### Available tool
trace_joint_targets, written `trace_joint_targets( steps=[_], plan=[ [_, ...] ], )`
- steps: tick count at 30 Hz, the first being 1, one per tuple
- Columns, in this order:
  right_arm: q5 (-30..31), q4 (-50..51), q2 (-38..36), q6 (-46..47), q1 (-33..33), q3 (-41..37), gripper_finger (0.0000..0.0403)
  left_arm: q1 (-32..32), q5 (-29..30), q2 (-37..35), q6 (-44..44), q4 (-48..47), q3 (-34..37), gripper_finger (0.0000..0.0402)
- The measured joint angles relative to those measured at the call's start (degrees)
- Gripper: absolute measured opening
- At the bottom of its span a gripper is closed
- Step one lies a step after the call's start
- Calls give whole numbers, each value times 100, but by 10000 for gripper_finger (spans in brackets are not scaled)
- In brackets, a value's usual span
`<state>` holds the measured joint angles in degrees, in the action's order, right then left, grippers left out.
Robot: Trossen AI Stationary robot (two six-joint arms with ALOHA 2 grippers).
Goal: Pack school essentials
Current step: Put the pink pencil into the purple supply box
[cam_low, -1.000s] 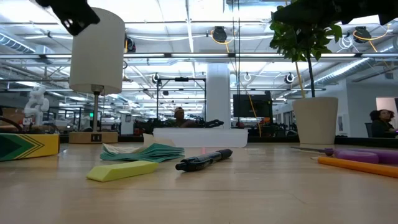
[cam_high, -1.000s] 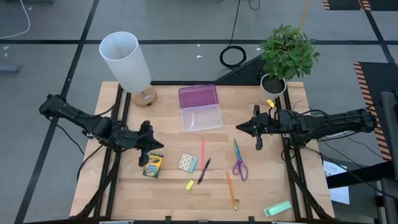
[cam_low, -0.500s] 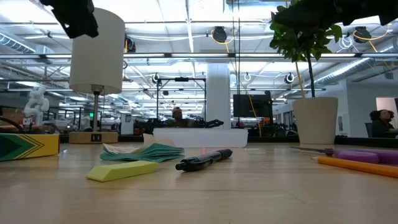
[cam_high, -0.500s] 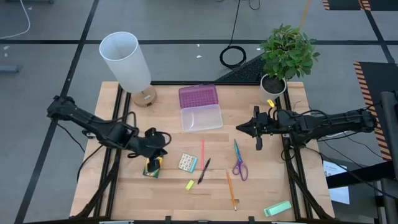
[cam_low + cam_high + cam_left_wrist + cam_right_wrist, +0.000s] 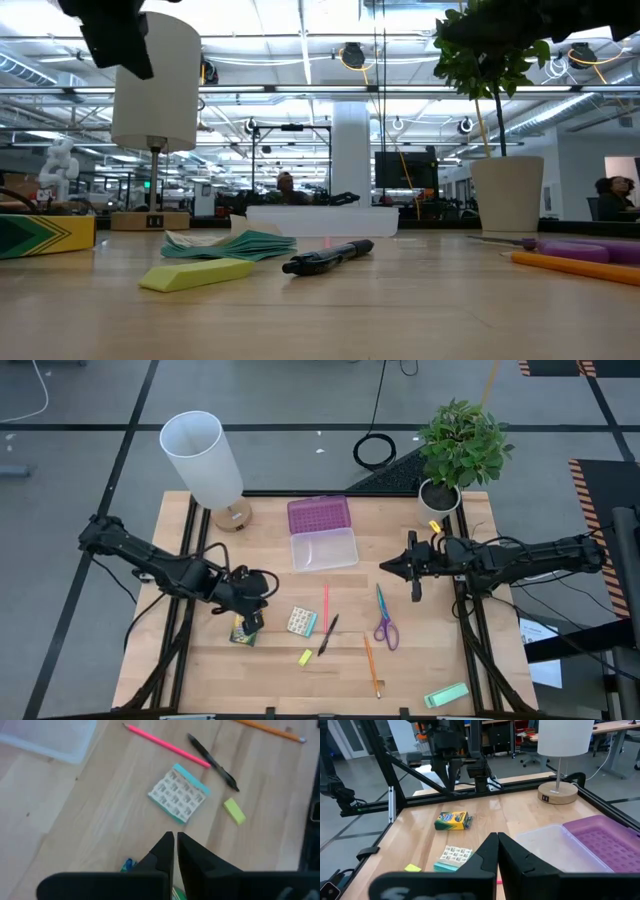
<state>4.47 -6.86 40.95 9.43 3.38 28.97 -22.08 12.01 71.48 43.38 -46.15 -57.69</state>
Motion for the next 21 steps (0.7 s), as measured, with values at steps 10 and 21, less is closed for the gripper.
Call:
trace_joint_targets(
  steps=[10,21],
  plan=[
    [0,5,0,-2,0,0,0,322,31,792,-1068,820,4,95],
    [0,25,0,-6,0,0,0,1031,-496,1814,-2539,2684,4,144]
  ],
)
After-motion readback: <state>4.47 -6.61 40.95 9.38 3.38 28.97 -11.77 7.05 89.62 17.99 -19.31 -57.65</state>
